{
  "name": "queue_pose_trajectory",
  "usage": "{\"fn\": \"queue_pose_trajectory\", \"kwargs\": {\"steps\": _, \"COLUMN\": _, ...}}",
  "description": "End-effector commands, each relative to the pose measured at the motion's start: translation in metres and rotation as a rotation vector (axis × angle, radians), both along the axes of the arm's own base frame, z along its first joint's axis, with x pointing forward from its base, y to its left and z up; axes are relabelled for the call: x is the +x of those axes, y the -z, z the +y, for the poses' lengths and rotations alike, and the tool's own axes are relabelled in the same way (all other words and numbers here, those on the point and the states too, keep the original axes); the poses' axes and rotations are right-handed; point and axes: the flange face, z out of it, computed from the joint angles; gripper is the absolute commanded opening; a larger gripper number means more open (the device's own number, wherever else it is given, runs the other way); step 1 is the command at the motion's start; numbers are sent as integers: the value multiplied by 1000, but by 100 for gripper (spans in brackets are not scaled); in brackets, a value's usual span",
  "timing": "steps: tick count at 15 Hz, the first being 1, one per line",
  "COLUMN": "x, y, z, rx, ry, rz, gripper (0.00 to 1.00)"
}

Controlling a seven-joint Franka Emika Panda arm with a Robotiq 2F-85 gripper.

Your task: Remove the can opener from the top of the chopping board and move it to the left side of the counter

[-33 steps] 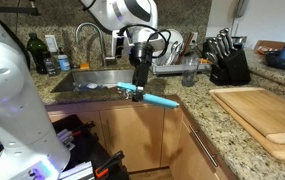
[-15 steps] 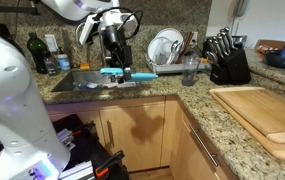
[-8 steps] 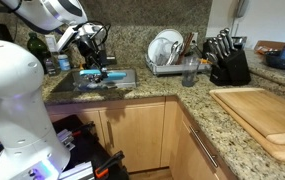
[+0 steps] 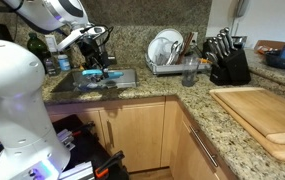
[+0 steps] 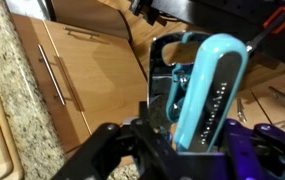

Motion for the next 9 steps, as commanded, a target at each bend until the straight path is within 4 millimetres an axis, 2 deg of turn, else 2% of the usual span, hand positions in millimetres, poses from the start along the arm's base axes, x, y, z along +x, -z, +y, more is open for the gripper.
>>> {"fn": "queue_pose_trajectory", "kwargs": {"steps": 1, "x": 15, "y": 2, "z": 12, "rx": 101, "ry": -169, "rz": -1, "gripper": 28}}
{"fn": "queue_pose_trajectory", "kwargs": {"steps": 4, "x": 43, "y": 4, "z": 2, "rx": 202, "ry": -305, "rz": -21, "gripper": 28}}
{"fn": "queue_pose_trajectory", "kwargs": {"steps": 6, "x": 58, "y": 14, "z": -8, "rx": 276, "ry": -377, "rz": 8, "gripper": 28}}
{"fn": "queue_pose_trajectory", "kwargs": {"steps": 7, "x": 44, "y": 3, "z": 2, "rx": 223, "ry": -318, "rz": -20, "gripper": 28}}
{"fn": "queue_pose_trajectory", "kwargs": {"steps": 8, "x": 49, "y": 6, "z": -3, "rx": 235, "ry": -322, "rz": -9, "gripper": 53}}
{"fn": "queue_pose_trajectory", "kwargs": {"steps": 9, "x": 50, "y": 8, "z": -4, "rx": 233, "ry": -317, "rz": -4, "gripper": 53}}
